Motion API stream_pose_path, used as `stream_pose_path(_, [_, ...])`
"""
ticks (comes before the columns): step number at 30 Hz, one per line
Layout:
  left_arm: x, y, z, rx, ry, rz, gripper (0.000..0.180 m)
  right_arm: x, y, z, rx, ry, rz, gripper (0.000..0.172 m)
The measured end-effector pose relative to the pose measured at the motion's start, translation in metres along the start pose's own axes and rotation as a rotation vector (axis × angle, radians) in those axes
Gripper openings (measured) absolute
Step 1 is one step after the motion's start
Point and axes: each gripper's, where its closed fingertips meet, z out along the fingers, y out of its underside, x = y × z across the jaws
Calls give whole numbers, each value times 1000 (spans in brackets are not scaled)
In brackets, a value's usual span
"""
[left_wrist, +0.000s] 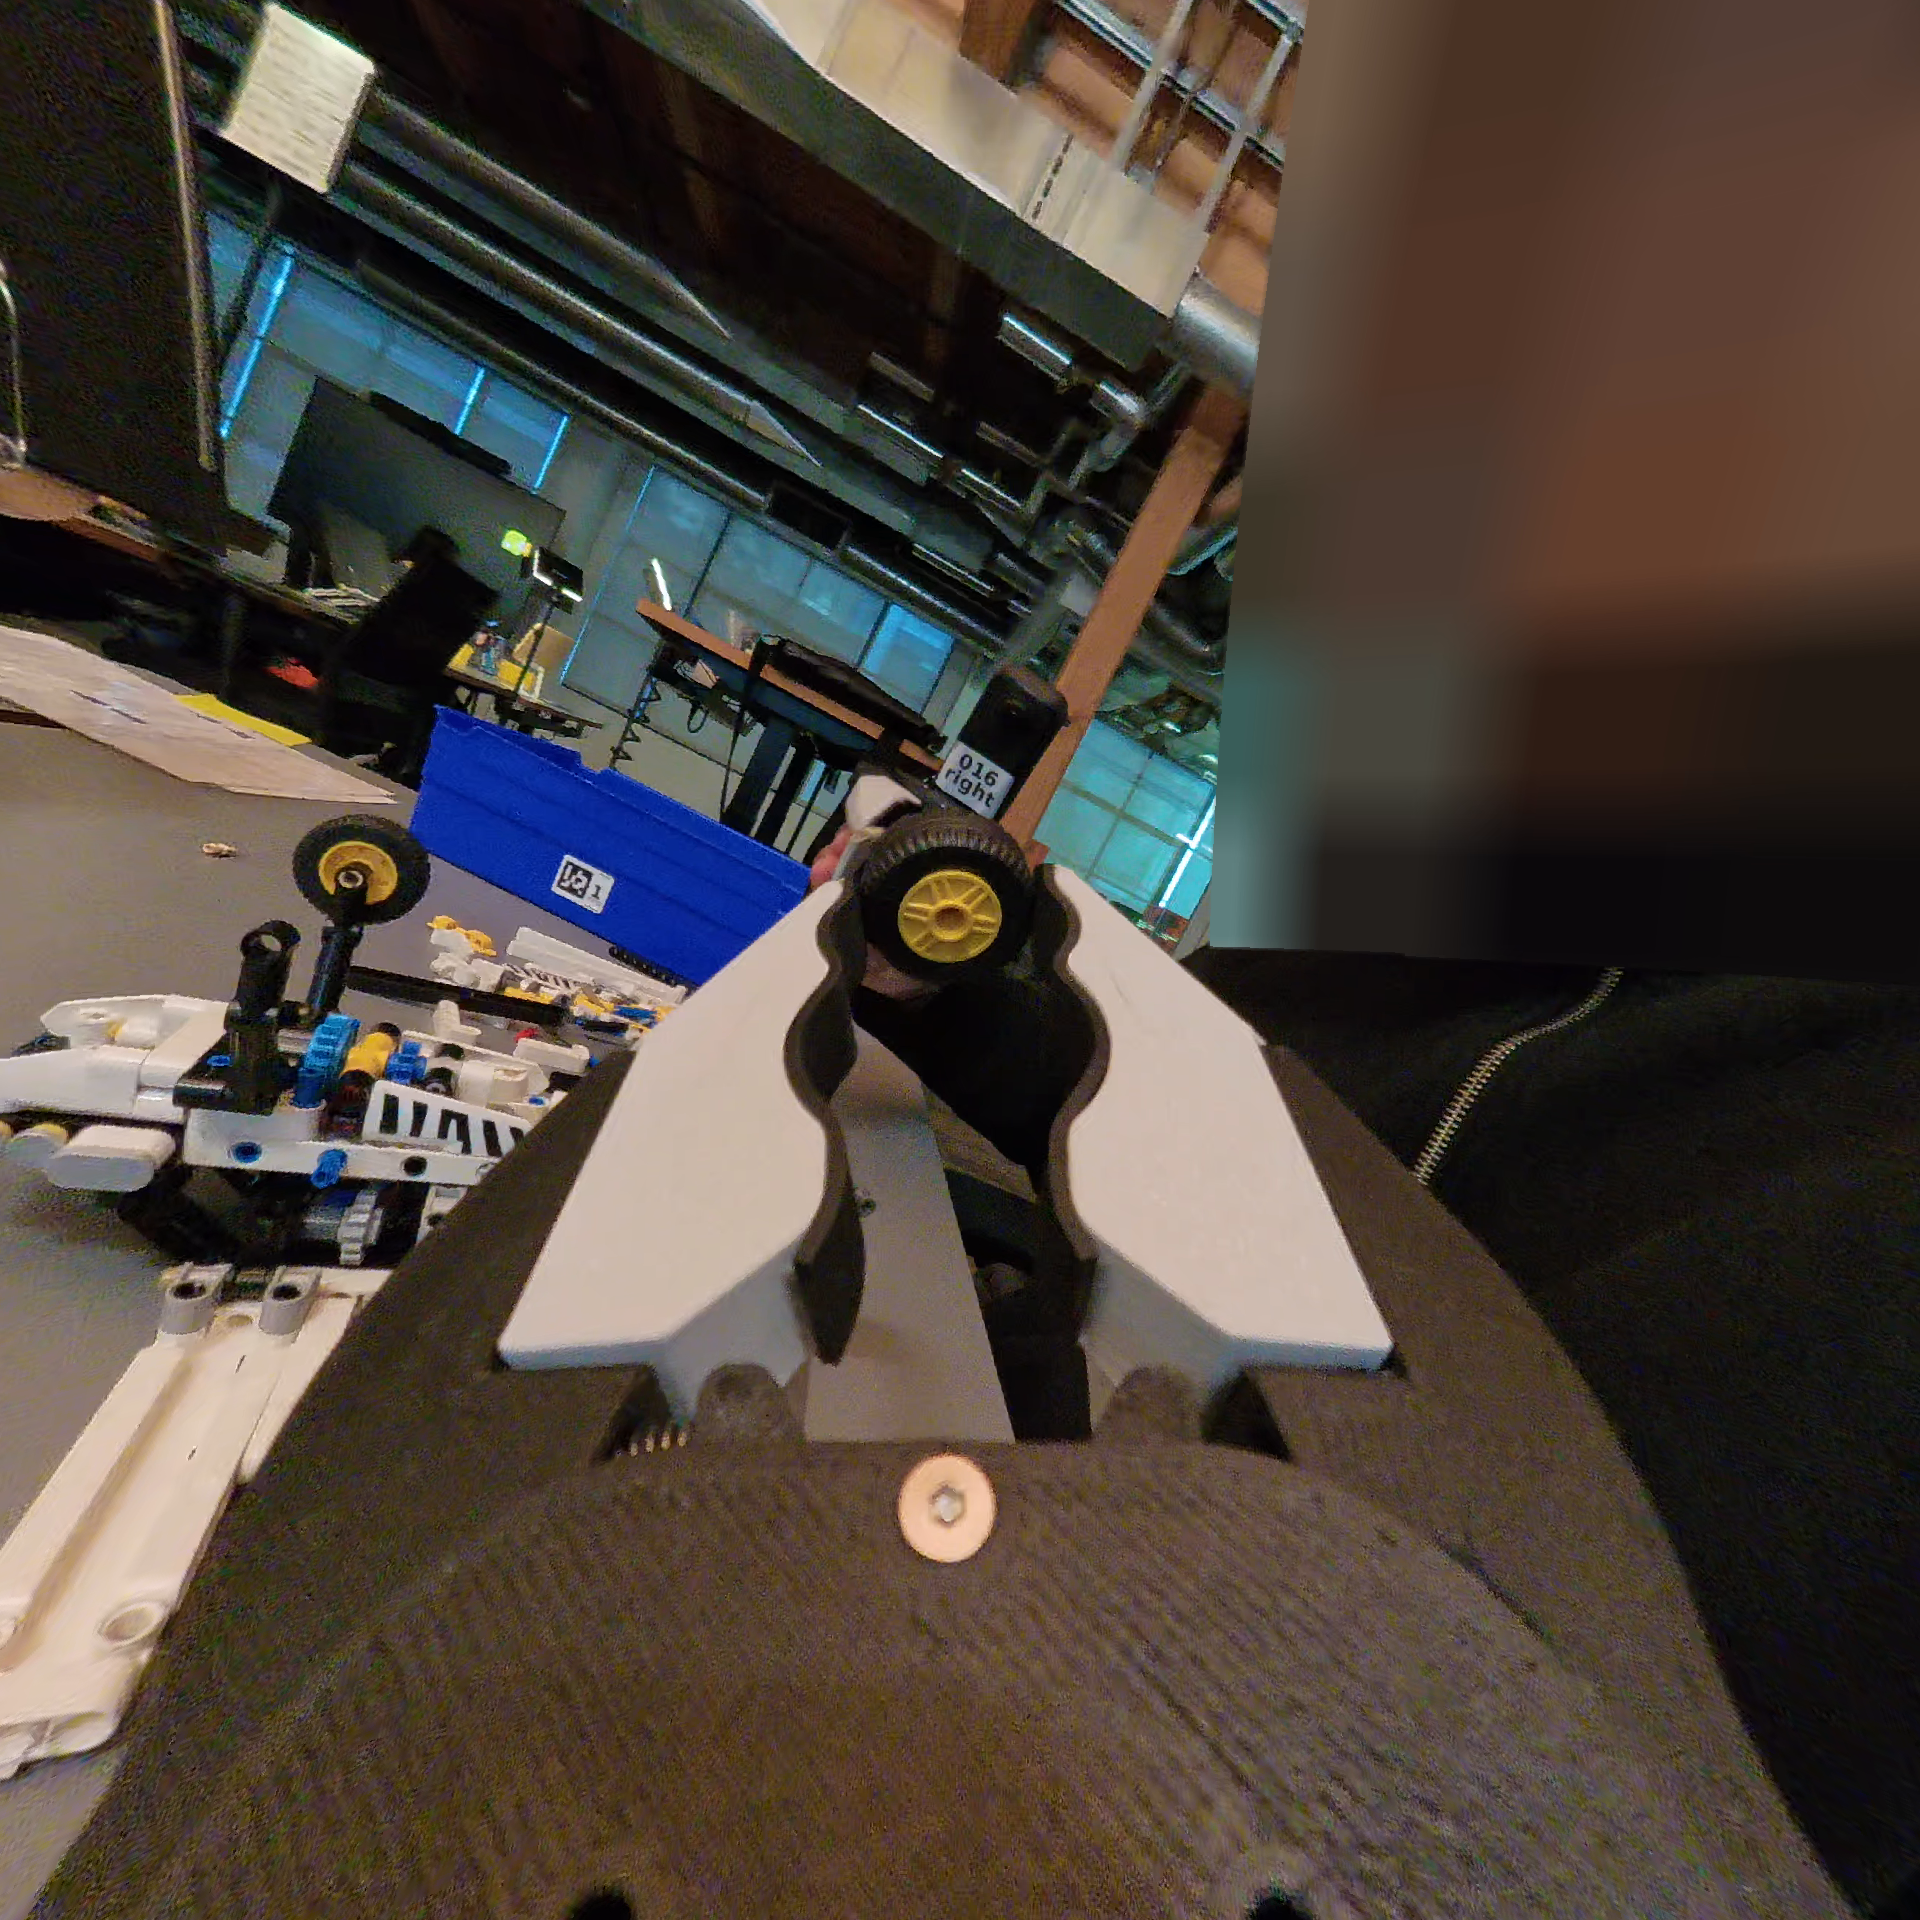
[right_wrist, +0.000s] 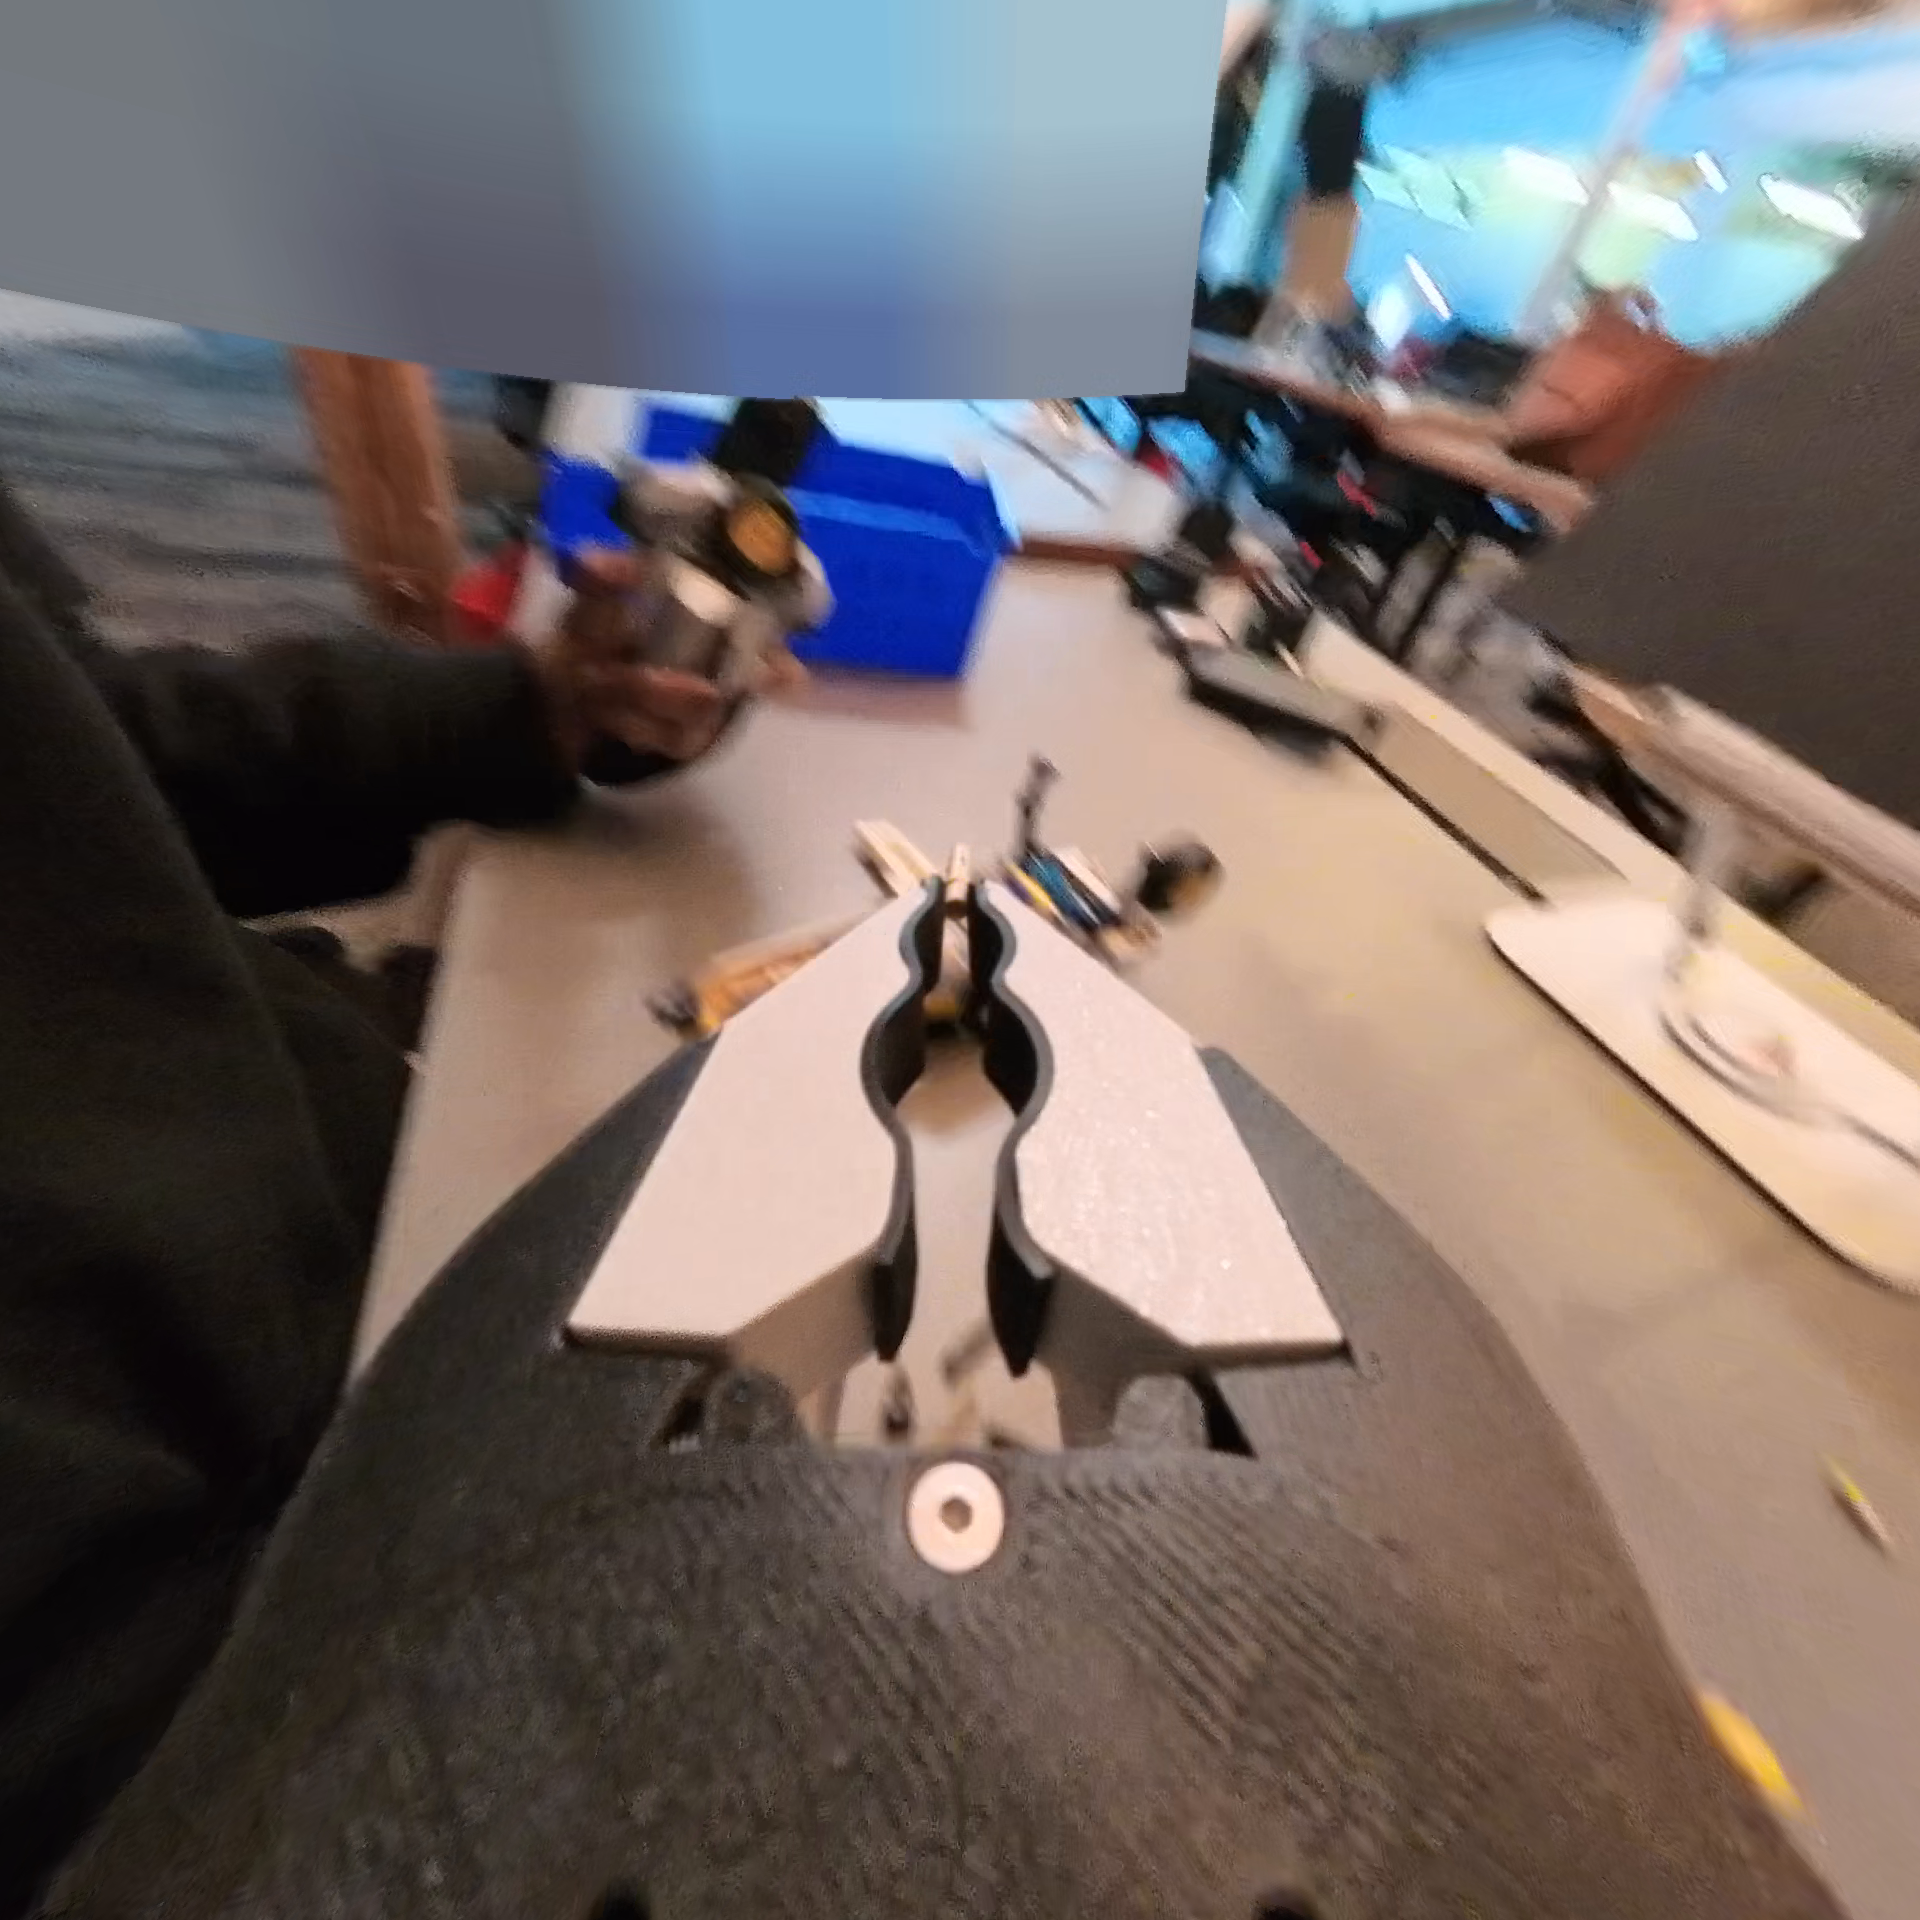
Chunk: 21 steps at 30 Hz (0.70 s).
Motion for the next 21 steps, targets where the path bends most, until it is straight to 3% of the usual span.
stream_pose_path(5, [-8,21,22,-61,9,-55,30,67,97,-48,-460,409,99,3])
stream_pose_path(11, [-11,34,34,-113,-13,-50,30,76,146,-64,-572,483,261,3])
stream_pose_path(16, [-25,30,31,-79,-106,-35,29,87,147,-69,-588,566,241,19])
stream_pose_path(21, [-38,31,31,-71,-199,-16,28,69,99,-39,-409,522,191,30])
